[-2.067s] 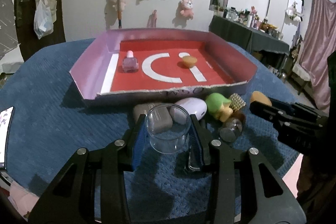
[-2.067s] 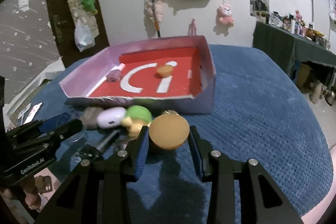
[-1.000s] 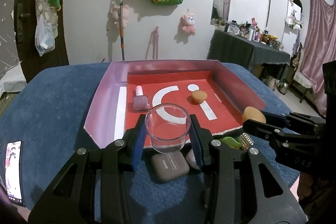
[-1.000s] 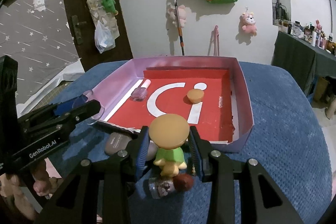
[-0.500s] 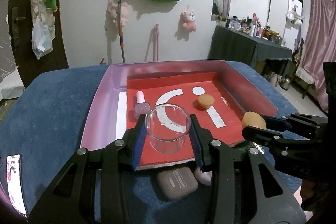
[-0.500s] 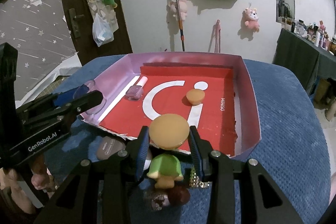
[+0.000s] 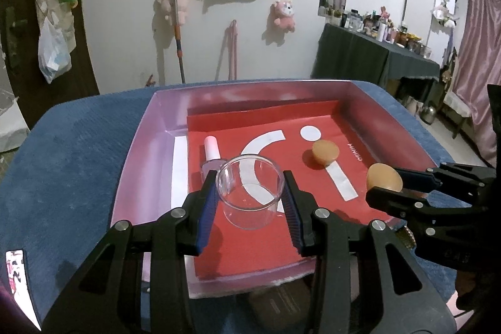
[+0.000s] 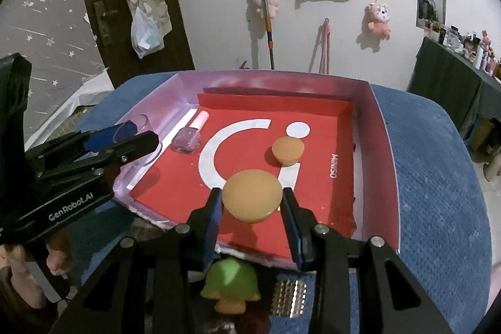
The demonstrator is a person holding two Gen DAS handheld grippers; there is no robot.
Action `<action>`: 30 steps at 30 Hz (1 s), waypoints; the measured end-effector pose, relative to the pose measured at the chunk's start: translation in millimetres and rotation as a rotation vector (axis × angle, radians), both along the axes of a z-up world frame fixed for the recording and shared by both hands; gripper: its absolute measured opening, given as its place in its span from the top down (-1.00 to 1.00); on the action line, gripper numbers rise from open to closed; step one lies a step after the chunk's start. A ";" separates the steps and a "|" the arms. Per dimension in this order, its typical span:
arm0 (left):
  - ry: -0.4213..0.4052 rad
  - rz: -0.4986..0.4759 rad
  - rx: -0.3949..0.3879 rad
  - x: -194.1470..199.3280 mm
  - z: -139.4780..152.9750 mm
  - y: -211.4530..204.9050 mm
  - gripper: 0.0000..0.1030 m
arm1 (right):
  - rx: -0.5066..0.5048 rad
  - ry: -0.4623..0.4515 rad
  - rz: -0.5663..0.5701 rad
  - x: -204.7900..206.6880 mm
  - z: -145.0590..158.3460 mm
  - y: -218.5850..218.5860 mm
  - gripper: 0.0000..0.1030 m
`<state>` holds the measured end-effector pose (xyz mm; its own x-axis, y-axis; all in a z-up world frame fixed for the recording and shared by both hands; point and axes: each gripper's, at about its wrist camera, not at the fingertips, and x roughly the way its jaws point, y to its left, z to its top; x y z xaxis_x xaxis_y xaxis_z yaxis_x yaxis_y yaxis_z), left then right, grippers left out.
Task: Organize rigid objects
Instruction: 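Carry the glass cup and second orange puff with both grippers into the box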
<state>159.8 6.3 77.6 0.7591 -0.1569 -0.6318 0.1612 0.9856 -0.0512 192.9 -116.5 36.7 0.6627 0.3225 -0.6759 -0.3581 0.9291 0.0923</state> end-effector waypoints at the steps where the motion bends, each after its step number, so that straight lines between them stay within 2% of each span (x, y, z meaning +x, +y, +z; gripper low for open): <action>1: 0.011 -0.002 -0.006 3.5 -1.6 1.0 0.28 | -0.002 0.006 0.000 3.4 -0.7 0.5 0.22; 9: 0.111 -0.015 -0.035 33.4 -16.7 6.2 0.28 | -0.040 0.067 -0.012 31.8 -12.8 5.8 0.22; 19: 0.229 -0.016 -0.059 59.2 -41.1 14.5 0.28 | -0.037 0.160 -0.021 62.5 -28.7 4.0 0.22; 30: 0.231 0.022 -0.052 74.0 -45.4 20.2 0.28 | -0.047 0.188 -0.048 82.1 -35.2 5.3 0.22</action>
